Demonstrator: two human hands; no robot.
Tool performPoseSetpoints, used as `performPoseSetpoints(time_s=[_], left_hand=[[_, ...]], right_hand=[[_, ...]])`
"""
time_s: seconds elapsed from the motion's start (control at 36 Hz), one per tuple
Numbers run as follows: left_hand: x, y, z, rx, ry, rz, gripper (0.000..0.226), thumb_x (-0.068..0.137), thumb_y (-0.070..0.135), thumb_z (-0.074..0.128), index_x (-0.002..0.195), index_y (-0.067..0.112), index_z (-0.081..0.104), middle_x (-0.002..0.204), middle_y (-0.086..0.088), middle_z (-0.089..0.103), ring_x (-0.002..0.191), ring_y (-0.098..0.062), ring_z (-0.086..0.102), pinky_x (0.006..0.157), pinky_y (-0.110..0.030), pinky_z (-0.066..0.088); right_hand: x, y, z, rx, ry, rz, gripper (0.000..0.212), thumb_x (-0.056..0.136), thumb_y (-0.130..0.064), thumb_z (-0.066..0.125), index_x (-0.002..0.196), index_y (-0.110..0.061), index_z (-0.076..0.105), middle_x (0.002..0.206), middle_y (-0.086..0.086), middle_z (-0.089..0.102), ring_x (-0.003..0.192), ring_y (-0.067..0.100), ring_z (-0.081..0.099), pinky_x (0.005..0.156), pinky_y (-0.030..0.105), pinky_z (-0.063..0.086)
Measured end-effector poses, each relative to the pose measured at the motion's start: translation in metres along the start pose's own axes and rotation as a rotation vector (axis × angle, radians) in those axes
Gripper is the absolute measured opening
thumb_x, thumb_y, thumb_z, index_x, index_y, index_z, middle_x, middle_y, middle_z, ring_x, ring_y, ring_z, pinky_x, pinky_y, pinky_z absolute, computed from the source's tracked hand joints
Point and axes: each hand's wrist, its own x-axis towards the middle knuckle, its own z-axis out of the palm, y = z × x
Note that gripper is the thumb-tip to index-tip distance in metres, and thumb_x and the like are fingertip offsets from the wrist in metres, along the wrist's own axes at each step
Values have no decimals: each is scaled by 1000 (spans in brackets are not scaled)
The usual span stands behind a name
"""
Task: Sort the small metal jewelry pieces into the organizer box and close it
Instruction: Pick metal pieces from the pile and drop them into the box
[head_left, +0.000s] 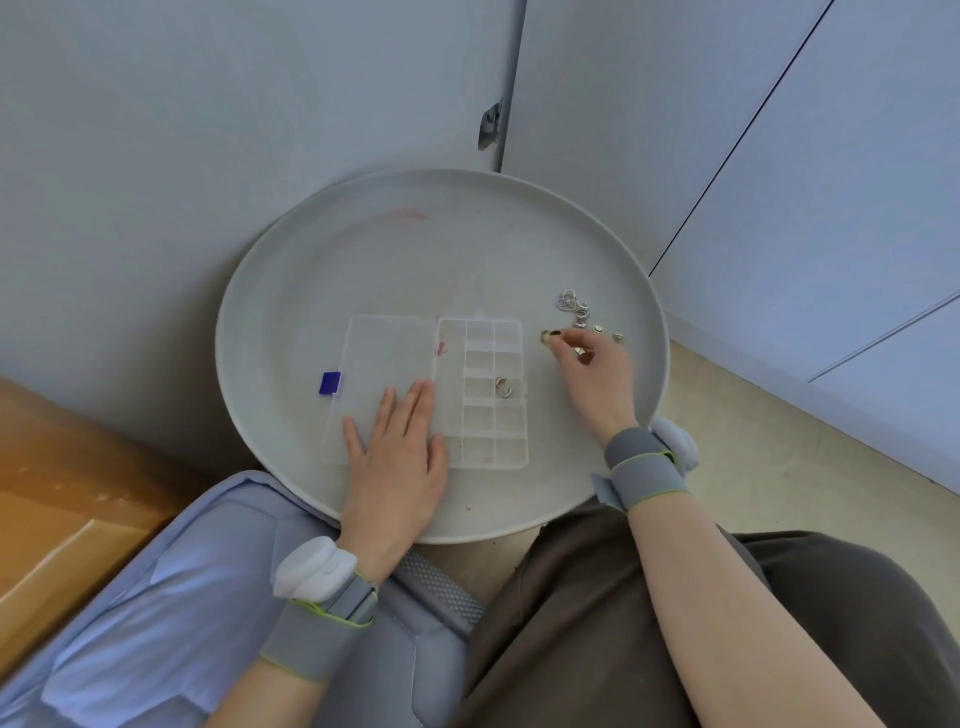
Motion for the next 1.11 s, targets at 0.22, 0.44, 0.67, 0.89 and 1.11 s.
performPoseSetpoints(time_s=[0.22,0.44,0.67,0.89,1.11], left_hand=[[0,2,-3,-16,5,-11,56,98,32,29,150,25,9,157,14,9,145,-9,0,117,-51,-4],[-2,1,-6,-36,13,-19,58,96,32,33,149,24,13,156,15,13,145,-6,1,117,-50,-7],[-4,4,-7,-30,14,-15,58,95,31,33,149,24,13,156,14,13,145,-7,0,116,-51,-10],[-5,4,-6,-30,16,-18,58,95,29,33,149,24,13,156,15,12,145,-7,0,115,-51,-12],[-5,5,-7,-35,14,-18,59,95,29,33,149,25,12,157,14,12,145,-7,0,114,-50,-13]], right_hand=[[-1,-7,0,350,-41,121,15,92,-21,58,102,-15,68,79,-9,68,61,-3,52,62,9,44],[10,-20,17,236,-125,49,14,90,-26,62,98,-17,70,79,-8,69,60,-11,57,71,12,44],[26,-32,39,-100,-213,-74,22,89,-30,62,99,-11,70,78,-2,61,64,6,48,62,16,38],[25,-35,49,-494,-312,-144,26,91,-38,56,101,-20,71,93,3,44,110,28,39,97,40,38],[28,-47,51,-626,-262,-166,21,86,-32,59,95,-20,74,101,5,52,113,30,42,98,44,38]])
